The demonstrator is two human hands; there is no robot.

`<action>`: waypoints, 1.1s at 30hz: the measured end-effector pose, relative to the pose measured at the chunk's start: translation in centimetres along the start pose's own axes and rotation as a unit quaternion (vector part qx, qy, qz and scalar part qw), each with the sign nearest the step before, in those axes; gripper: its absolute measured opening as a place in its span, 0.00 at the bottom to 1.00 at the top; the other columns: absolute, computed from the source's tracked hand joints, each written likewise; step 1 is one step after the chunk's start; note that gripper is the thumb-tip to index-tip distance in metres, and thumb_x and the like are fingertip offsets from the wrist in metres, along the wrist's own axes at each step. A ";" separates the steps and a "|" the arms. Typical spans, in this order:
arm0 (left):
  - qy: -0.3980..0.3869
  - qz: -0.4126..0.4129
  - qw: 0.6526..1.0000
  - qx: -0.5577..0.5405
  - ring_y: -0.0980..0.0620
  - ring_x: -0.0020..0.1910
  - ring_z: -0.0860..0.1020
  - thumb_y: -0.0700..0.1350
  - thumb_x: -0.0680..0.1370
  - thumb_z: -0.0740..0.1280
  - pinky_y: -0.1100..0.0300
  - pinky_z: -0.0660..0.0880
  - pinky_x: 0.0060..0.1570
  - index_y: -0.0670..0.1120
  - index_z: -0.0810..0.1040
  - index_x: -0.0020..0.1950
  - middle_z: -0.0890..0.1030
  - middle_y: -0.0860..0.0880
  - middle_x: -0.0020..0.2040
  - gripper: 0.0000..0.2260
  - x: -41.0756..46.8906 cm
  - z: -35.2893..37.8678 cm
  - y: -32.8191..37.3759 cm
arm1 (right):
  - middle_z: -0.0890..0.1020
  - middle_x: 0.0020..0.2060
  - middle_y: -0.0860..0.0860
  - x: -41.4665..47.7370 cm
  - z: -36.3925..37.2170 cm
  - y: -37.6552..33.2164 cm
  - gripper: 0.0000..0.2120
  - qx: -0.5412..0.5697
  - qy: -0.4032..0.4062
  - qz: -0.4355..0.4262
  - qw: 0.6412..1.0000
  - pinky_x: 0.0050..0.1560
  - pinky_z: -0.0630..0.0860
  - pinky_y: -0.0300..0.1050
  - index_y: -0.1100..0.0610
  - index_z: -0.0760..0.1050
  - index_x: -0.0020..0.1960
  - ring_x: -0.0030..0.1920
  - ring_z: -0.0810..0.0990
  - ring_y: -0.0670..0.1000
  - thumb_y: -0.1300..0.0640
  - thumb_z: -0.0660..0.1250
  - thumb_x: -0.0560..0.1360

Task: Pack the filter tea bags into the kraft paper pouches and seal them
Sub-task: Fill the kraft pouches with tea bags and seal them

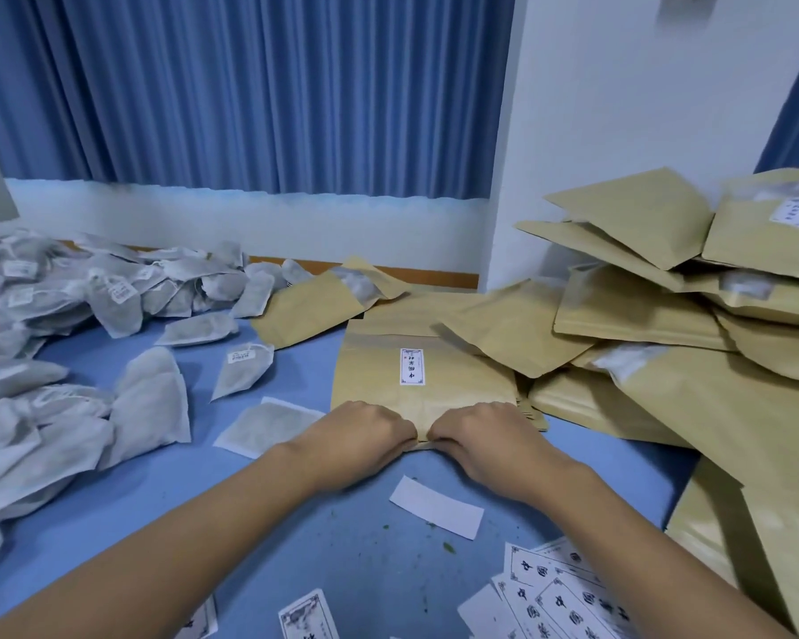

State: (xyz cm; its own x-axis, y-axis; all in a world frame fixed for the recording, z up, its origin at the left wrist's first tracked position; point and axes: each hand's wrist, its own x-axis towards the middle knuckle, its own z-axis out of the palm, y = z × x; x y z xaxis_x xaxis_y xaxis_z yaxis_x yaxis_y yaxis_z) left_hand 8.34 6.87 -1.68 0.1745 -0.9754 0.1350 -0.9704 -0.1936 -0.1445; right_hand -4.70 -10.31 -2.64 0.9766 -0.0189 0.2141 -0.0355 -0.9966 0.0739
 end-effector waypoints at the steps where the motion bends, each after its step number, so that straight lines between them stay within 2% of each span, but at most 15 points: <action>1: -0.011 -0.001 1.000 -0.027 0.45 0.45 0.76 0.49 0.85 0.55 0.50 0.72 0.48 0.46 0.75 0.47 0.80 0.47 0.45 0.13 0.1 -0.2 -0.1 | 0.82 0.49 0.44 0.1 -0.3 0.0 0.11 0.024 -0.004 0.007 1.000 0.47 0.75 0.49 0.47 0.77 0.52 0.49 0.78 0.53 0.48 0.56 0.82; 5: -0.052 -0.018 0.994 -0.095 0.48 0.48 0.76 0.47 0.82 0.62 0.49 0.75 0.49 0.46 0.80 0.49 0.81 0.49 0.48 0.09 0.9 -1.3 -0.3 | 0.82 0.50 0.40 0.8 -1.4 0.0 0.11 0.098 -0.036 0.027 0.994 0.49 0.75 0.47 0.45 0.80 0.53 0.50 0.77 0.47 0.42 0.63 0.80; 7: -0.019 -0.011 0.997 -0.077 0.48 0.49 0.76 0.47 0.82 0.61 0.51 0.74 0.48 0.47 0.79 0.50 0.80 0.50 0.50 0.08 1.2 -1.3 -0.2 | 0.82 0.49 0.40 1.1 -2.0 0.0 0.12 0.125 -0.030 0.038 0.991 0.48 0.75 0.46 0.45 0.80 0.52 0.49 0.77 0.45 0.40 0.65 0.78; 10: 0.092 0.002 0.993 -0.069 0.47 0.48 0.77 0.45 0.82 0.61 0.57 0.68 0.44 0.46 0.78 0.50 0.79 0.50 0.48 0.07 1.1 -1.4 -0.6 | 0.81 0.47 0.41 1.6 -2.9 0.1 0.09 0.105 0.008 0.033 0.994 0.47 0.76 0.48 0.45 0.80 0.52 0.48 0.77 0.47 0.43 0.64 0.78; 12: 0.176 0.008 0.982 -0.070 0.45 0.46 0.78 0.43 0.82 0.63 0.56 0.69 0.43 0.43 0.79 0.48 0.80 0.49 0.46 0.07 0.7 -1.9 -1.0 | 0.81 0.46 0.42 1.9 -3.4 0.2 0.09 0.060 0.043 0.029 0.997 0.44 0.76 0.48 0.45 0.80 0.52 0.48 0.77 0.48 0.45 0.62 0.80; 15: 0.346 0.046 0.937 0.011 0.45 0.44 0.78 0.44 0.81 0.68 0.53 0.73 0.42 0.42 0.82 0.46 0.82 0.48 0.47 0.08 0.0 -1.8 -1.1 | 0.82 0.45 0.43 2.5 -3.9 0.1 0.10 0.027 0.079 0.037 0.996 0.42 0.76 0.48 0.45 0.80 0.52 0.47 0.78 0.49 0.46 0.61 0.81; 17: 0.389 0.050 0.916 0.084 0.46 0.43 0.78 0.47 0.81 0.68 0.52 0.73 0.42 0.43 0.83 0.47 0.82 0.48 0.46 0.09 -0.3 -1.1 -0.7 | 0.82 0.43 0.44 2.7 -4.3 0.2 0.10 0.048 0.093 0.055 0.993 0.43 0.77 0.49 0.46 0.81 0.51 0.45 0.78 0.50 0.46 0.62 0.80; 20: 0.394 0.012 0.910 0.131 0.46 0.38 0.76 0.39 0.79 0.68 0.53 0.71 0.39 0.45 0.83 0.45 0.80 0.49 0.41 0.05 -0.4 -0.1 0.1 | 0.83 0.42 0.45 2.6 -4.4 0.1 0.08 0.076 0.089 0.055 0.992 0.43 0.77 0.50 0.46 0.82 0.49 0.44 0.78 0.51 0.47 0.64 0.79; 22: 0.393 0.001 0.909 0.140 0.46 0.36 0.75 0.33 0.78 0.63 0.54 0.68 0.37 0.45 0.81 0.41 0.77 0.49 0.38 0.10 -0.5 -0.3 0.3 | 0.83 0.41 0.45 2.6 -4.0 -0.7 0.08 0.069 0.088 0.056 0.992 0.42 0.77 0.50 0.46 0.81 0.48 0.44 0.79 0.52 0.47 0.63 0.79; 25: 0.390 0.045 0.910 0.134 0.46 0.34 0.72 0.32 0.79 0.58 0.55 0.65 0.36 0.44 0.76 0.35 0.73 0.48 0.35 0.15 -0.8 -0.6 1.2 | 0.84 0.42 0.48 2.7 -3.6 -0.8 0.09 0.040 0.155 0.126 0.979 0.43 0.77 0.51 0.49 0.81 0.49 0.45 0.80 0.57 0.50 0.63 0.79; 27: 0.369 0.080 0.917 0.127 0.46 0.34 0.72 0.33 0.80 0.61 0.55 0.66 0.37 0.44 0.75 0.35 0.74 0.47 0.35 0.15 -1.4 0.3 2.4 | 0.84 0.42 0.52 2.6 -4.1 0.4 0.08 0.093 0.216 0.185 0.954 0.45 0.77 0.52 0.52 0.82 0.49 0.46 0.80 0.59 0.53 0.65 0.78; 28: 0.358 0.082 0.922 0.124 0.46 0.35 0.72 0.33 0.79 0.62 0.56 0.68 0.38 0.44 0.76 0.36 0.75 0.47 0.36 0.13 -1.6 0.5 3.0 | 0.84 0.41 0.51 2.5 -4.4 0.8 0.06 0.127 0.220 0.188 0.949 0.46 0.77 0.52 0.53 0.81 0.48 0.45 0.80 0.59 0.54 0.66 0.77; 29: 0.353 0.071 0.924 0.125 0.46 0.36 0.73 0.33 0.79 0.63 0.56 0.69 0.39 0.44 0.77 0.37 0.76 0.47 0.37 0.13 -1.7 0.6 3.3 | 0.84 0.41 0.49 2.4 -4.6 1.0 0.05 0.144 0.190 0.175 0.955 0.46 0.77 0.52 0.52 0.80 0.48 0.46 0.80 0.57 0.52 0.66 0.77; 31: 0.344 0.048 0.928 0.134 0.46 0.36 0.75 0.33 0.79 0.63 0.56 0.72 0.41 0.44 0.78 0.37 0.77 0.47 0.37 0.12 -1.5 0.3 3.5 | 0.82 0.47 0.44 2.4 -4.9 0.4 0.07 0.116 0.075 0.136 0.981 0.48 0.77 0.50 0.45 0.78 0.53 0.51 0.79 0.53 0.47 0.66 0.76; 33: 0.296 0.033 0.942 0.156 0.48 0.34 0.75 0.35 0.77 0.65 0.58 0.72 0.41 0.47 0.78 0.35 0.77 0.49 0.35 0.12 -1.3 -0.3 3.9 | 0.80 0.47 0.43 2.6 -4.8 -0.4 0.11 0.071 0.001 0.124 0.990 0.45 0.74 0.47 0.41 0.78 0.56 0.51 0.78 0.54 0.51 0.64 0.77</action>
State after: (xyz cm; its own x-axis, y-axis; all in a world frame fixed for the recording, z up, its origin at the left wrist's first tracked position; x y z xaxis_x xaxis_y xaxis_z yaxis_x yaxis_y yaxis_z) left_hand 4.27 7.45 -2.13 -0.0987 -0.7743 0.6251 -0.8634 -0.2457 -0.4407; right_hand -3.19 -9.62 2.57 0.9412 -0.2642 0.2108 -0.2435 -0.9626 -0.1190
